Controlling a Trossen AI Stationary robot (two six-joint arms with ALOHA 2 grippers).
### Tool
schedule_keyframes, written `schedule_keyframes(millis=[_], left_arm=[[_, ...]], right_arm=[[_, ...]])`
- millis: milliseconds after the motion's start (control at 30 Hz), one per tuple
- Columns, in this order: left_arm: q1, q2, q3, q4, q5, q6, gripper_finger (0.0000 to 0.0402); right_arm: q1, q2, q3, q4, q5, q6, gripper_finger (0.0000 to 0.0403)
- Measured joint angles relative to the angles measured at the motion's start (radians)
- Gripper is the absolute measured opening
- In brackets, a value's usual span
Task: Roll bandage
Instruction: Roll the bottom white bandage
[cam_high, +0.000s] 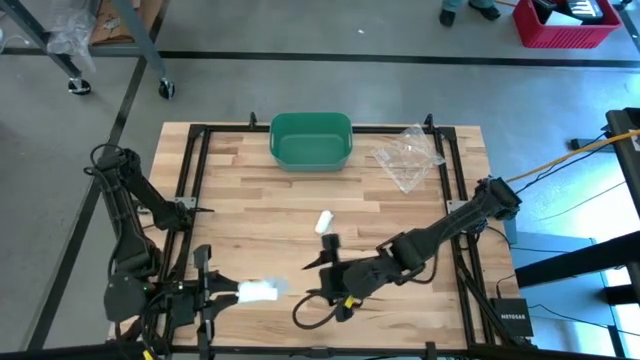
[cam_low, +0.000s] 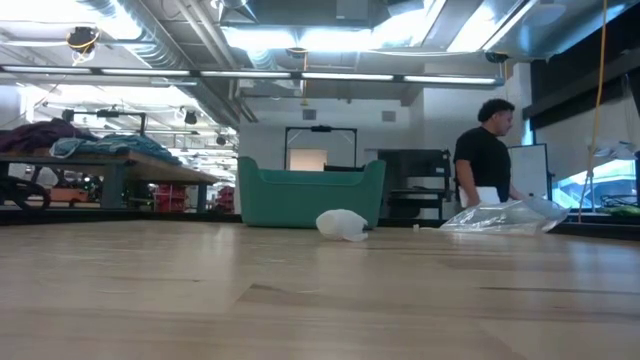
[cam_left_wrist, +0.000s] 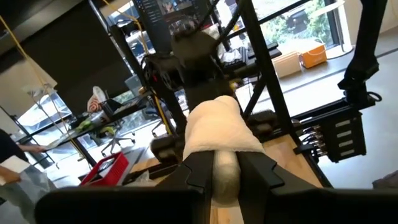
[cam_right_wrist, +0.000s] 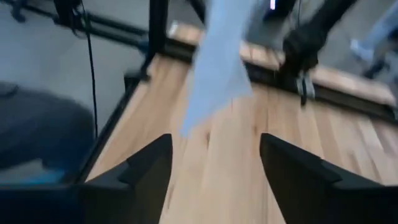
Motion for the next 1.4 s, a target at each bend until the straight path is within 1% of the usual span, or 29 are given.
schedule_keyframes(millis=[167,233,300,333,433,567,733,833,967,1067,1167,1300,1367,1400], left_arm=[[0.018,0.0,0.0,-0.003,0.0,-0.026,0.004],[0.027,0.0,0.0,-0.003,0.0,-0.032,0.004],[0.04,0.0,0.0,-0.003,0.0,-0.032,0.004],[0.045,0.0,0.0,-0.003,0.0,-0.035,0.004],[0.066,0.0,0.0,-0.005,0.0,-0.056,0.004],[0.09,0.001,0.0,-0.018,-0.021,-0.089,0.004],[0.104,0.001,0.0,-0.078,-0.058,-0.135,0.004],[0.115,0.001,0.0,-0.075,-0.06,-0.133,0.004],[0.124,0.001,0.0,-0.079,-0.06,-0.142,0.004],[0.123,0.001,0.0,-0.079,-0.049,-0.155,0.004],[0.12,0.001,0.0,-0.079,-0.046,-0.155,0.004],[0.121,0.001,0.0,-0.081,-0.044,-0.157,0.004],[0.121,0.001,0.0,-0.079,-0.009,-0.165,0.004],[0.121,0.001,0.0,-0.076,0.028,-0.171,0.004]], right_arm=[[-0.018,0.004,-0.174,0.392,0.015,-0.102,0.0256],[-0.028,0.004,-0.215,0.478,0.064,-0.11,0.0257],[-0.038,0.017,-0.241,0.577,0.059,-0.104,0.0257],[-0.043,0.024,-0.241,0.598,0.031,-0.101,0.0257],[-0.04,0.034,-0.245,0.586,-0.001,-0.076,0.0257],[-0.037,0.034,-0.244,0.592,0.011,-0.018,0.0257],[-0.04,0.031,-0.244,0.517,-0.007,0.059,0.0257],[-0.042,0.029,-0.244,0.551,0.041,0.061,0.0257],[-0.064,0.057,-0.242,0.584,0.072,0.059,0.0252],[-0.071,0.077,-0.244,0.585,0.09,0.056,0.0226],[-0.07,0.081,-0.244,0.592,0.131,0.019,0.0179],[-0.063,0.081,-0.244,0.594,0.179,-0.065,0.0087],[-0.06,0.081,-0.244,0.594,0.193,-0.112,0.0034],[-0.059,0.081,-0.244,0.594,0.19,-0.125,0.0018]])
